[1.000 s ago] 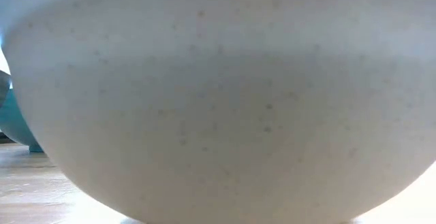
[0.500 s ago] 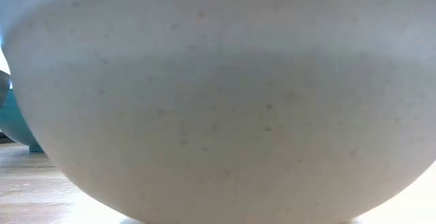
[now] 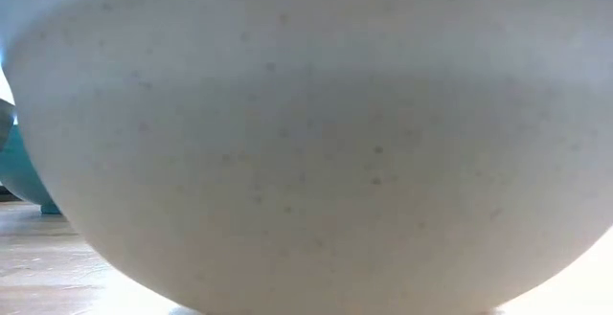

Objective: Nest bowls inside each other
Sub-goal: Stack the green bowl on the top black bowl

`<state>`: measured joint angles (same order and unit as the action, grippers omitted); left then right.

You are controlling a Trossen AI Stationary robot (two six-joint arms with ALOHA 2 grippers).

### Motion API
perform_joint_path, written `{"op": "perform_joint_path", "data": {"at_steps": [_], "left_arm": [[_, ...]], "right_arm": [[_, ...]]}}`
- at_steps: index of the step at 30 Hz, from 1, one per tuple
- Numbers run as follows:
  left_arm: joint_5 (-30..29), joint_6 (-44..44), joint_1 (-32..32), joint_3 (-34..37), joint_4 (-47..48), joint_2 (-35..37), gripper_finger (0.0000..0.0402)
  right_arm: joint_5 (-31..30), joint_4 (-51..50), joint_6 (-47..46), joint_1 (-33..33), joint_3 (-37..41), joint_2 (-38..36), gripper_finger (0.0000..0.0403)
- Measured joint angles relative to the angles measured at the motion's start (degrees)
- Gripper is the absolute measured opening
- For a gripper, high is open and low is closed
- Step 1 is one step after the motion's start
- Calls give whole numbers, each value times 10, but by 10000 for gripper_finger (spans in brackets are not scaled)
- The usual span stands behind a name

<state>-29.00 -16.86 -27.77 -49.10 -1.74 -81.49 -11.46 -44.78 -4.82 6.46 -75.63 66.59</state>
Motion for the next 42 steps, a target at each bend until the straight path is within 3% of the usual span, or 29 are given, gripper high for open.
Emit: {"op": "perform_joint_path", "data": {"at_steps": [8, 15, 24, 42], "left_arm": [[0, 0, 0, 0, 0, 0, 0], [0, 0, 0, 0, 1, 0, 0], [0, 0, 0, 0, 1, 0, 0], [1, 1, 0, 0, 1, 0, 0]], "right_arm": [[117, -187, 4, -126, -135, 108, 13], [234, -297, 31, -162, -189, 212, 13], [239, -344, 79, -163, -221, 293, 13], [228, -310, 99, -174, -223, 341, 13]]}}
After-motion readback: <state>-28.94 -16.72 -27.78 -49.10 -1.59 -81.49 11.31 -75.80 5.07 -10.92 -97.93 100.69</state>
